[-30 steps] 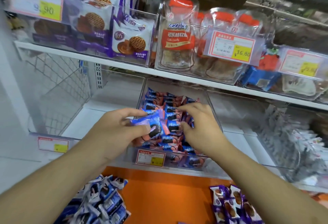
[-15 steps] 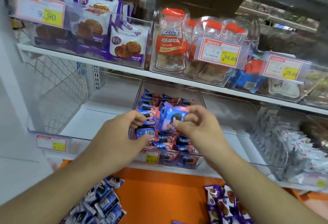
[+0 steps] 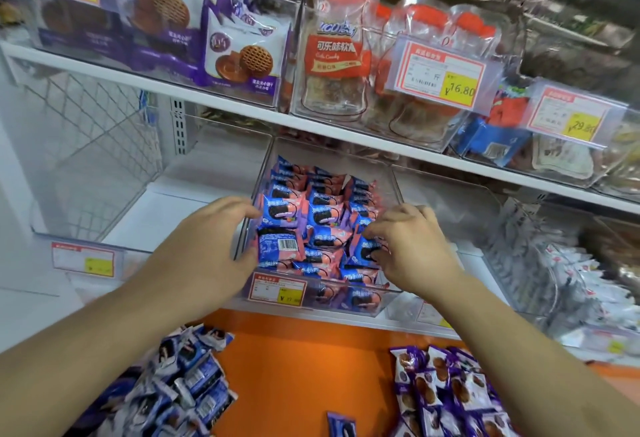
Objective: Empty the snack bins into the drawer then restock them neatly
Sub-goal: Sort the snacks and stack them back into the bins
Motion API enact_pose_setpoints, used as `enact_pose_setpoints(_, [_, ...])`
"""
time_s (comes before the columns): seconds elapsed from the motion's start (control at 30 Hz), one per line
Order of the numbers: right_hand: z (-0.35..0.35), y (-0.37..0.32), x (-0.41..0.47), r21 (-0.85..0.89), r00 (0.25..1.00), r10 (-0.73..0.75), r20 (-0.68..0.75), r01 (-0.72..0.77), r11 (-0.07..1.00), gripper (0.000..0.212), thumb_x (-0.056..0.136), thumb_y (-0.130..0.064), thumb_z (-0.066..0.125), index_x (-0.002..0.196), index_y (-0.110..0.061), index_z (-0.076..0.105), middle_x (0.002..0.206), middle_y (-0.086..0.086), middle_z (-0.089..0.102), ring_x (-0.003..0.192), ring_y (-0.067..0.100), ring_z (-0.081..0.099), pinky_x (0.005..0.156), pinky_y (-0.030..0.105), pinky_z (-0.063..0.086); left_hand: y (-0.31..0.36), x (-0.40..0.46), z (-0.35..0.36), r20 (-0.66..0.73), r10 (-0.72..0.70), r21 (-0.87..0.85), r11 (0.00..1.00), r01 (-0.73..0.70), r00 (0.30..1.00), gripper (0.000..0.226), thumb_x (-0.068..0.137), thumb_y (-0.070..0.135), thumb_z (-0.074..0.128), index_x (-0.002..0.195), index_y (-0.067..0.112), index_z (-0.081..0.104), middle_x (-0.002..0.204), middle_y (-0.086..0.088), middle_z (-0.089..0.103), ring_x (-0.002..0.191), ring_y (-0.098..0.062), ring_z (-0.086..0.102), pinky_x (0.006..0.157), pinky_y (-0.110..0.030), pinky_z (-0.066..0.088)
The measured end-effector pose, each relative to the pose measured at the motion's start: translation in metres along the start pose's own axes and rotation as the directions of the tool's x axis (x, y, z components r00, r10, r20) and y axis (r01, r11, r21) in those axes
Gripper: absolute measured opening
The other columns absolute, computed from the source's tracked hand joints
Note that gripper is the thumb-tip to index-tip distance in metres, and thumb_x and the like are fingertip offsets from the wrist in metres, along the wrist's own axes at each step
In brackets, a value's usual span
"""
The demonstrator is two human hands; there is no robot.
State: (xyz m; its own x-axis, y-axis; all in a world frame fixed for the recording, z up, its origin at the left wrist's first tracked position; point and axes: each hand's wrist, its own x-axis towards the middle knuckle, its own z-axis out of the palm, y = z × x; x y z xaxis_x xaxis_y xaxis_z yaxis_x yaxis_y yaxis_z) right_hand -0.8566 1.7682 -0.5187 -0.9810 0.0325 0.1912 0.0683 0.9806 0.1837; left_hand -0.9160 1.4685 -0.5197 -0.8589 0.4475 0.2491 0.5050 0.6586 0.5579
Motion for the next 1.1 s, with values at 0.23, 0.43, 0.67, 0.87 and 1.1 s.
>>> enact_pose_setpoints(0.23, [0.008,0.004,0.000,0.049,1.000,0.022,-0.018,-0.021,0.999,0.040,0.086,-0.031,0.078,0.124,-0.040,0.071,0.122,-0.011,0.067,0.121,0.022,0.048,0.099,0.038,0.027,-0.006,0.002,0.004,0.022,0.020,0.008,1.000,-0.020,1.000,0.053,0.096,0.030,0.071,0.144,0.030,0.051,0.150,0.014,0.049,0.123,0.002,0.038,0.076,-0.006,0.036])
enact_pose_setpoints(0.43, [-0.009,0.008,-0.019,0.329,0.996,0.000,-0.088,0.029,0.944,0.052,0.084,-0.028,0.084,0.133,-0.036,0.068,0.130,-0.012,0.062,0.125,0.016,0.051,0.107,0.034,0.038,0.003,-0.006,-0.002,-0.005,0.116,0.020,0.993,-0.116,0.993,0.050,0.095,0.028,0.071,0.142,0.030,0.054,0.145,0.014,0.053,0.126,0.000,0.045,0.089,-0.014,0.039])
enact_pose_setpoints(0.67, [-0.026,-0.018,-0.082,0.807,0.988,-0.139,0.070,0.026,0.590,0.031,0.088,-0.015,0.083,0.116,-0.030,0.077,0.107,-0.011,0.073,0.101,0.013,0.069,0.085,0.027,0.054,0.031,-0.043,0.015,0.348,0.210,-0.199,0.969,-0.147,0.914,0.037,0.091,0.041,0.075,0.126,0.043,0.062,0.118,0.031,0.063,0.108,0.022,0.053,0.088,-0.003,0.043])
enact_pose_setpoints(0.87, [0.090,-0.023,-0.142,0.461,0.728,-0.307,0.613,-0.014,0.887,0.048,0.095,-0.029,0.075,0.141,-0.023,0.062,0.137,-0.004,0.065,0.118,0.013,0.062,0.097,0.033,0.052,0.009,-0.076,0.117,0.712,0.105,-0.049,0.994,-0.100,0.694,0.044,0.094,0.046,0.073,0.134,0.037,0.058,0.133,0.018,0.060,0.115,0.000,0.058,0.094,-0.026,0.052])
enact_pose_setpoints(1.1, [0.208,-0.015,-0.161,0.329,0.610,-0.198,0.767,-0.108,0.938,0.057,0.098,-0.028,0.070,0.151,-0.028,0.050,0.154,0.005,0.048,0.136,0.029,0.051,0.102,0.038,0.050,-0.039,-0.112,0.264,0.836,-0.023,0.008,0.999,0.031,0.548,0.052,0.094,0.042,0.073,0.141,0.028,0.056,0.138,0.012,0.060,0.120,-0.008,0.058,0.091,-0.019,0.041])
